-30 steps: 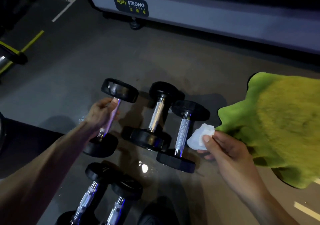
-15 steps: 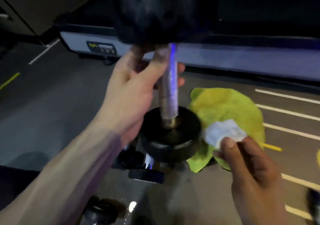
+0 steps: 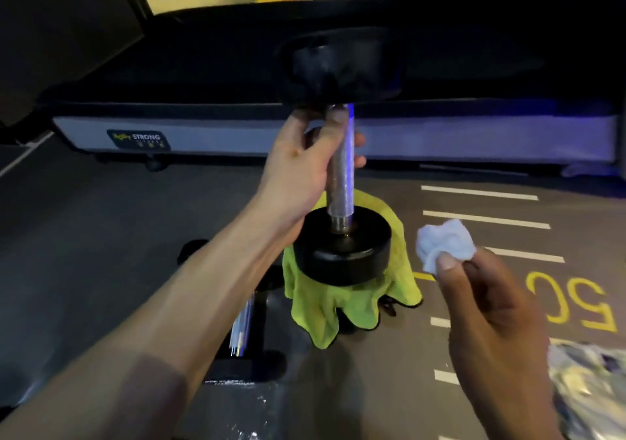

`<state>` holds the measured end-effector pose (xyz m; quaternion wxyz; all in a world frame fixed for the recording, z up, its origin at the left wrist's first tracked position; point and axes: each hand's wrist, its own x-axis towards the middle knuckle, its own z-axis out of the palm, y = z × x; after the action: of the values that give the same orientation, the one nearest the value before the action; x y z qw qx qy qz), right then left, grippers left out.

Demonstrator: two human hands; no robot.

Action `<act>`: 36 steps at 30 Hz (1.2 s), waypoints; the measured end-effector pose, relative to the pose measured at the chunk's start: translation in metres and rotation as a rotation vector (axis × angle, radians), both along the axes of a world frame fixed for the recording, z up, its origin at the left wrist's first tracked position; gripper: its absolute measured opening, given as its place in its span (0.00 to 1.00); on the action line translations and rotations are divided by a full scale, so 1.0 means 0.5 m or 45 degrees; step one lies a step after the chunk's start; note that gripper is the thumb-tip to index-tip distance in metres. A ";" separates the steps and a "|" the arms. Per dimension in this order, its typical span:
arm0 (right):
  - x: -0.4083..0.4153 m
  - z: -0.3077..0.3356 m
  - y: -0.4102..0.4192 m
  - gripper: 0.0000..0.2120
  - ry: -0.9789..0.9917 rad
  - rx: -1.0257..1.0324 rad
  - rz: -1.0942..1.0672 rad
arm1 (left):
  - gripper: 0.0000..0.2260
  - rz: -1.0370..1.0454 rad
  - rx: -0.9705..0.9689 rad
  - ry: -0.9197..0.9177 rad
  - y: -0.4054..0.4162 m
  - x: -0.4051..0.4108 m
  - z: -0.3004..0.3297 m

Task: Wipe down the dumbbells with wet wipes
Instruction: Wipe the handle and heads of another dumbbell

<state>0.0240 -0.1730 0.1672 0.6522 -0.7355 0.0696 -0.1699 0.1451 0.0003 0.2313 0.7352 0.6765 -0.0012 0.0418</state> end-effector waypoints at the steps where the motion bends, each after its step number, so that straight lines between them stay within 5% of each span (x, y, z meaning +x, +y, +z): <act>1: 0.016 0.014 0.002 0.07 -0.042 -0.056 0.062 | 0.03 -0.020 0.009 -0.005 0.007 -0.001 -0.001; 8: 0.129 0.002 0.054 0.06 -0.088 -0.597 0.351 | 0.12 -0.041 0.115 -0.006 0.038 0.009 -0.001; 14: 0.137 0.015 0.037 0.06 -0.093 -0.727 0.433 | 0.21 -0.033 0.349 -0.052 0.066 0.030 0.009; 17: 0.137 0.017 0.030 0.06 -0.106 -0.733 0.478 | 0.51 0.140 0.488 -0.272 0.086 0.035 0.037; 18: 0.139 0.016 0.031 0.07 -0.112 -0.736 0.480 | 0.53 0.160 0.593 -0.402 0.092 0.034 0.050; 22: 0.144 0.020 0.038 0.06 -0.108 -0.775 0.450 | 0.33 0.046 1.028 -0.792 0.102 0.037 0.092; 29: 0.182 0.120 0.012 0.09 -0.046 -0.926 0.599 | 0.30 0.017 0.937 -0.779 0.108 0.019 0.081; 36: 0.169 0.108 0.010 0.07 -0.341 -1.038 0.465 | 0.28 0.051 0.785 -0.776 0.104 0.019 0.064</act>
<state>0.1085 -0.1679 0.2211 0.3325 -0.9036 -0.2182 -0.1592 0.1544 0.0521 0.2634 0.4637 0.8212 -0.2176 0.2517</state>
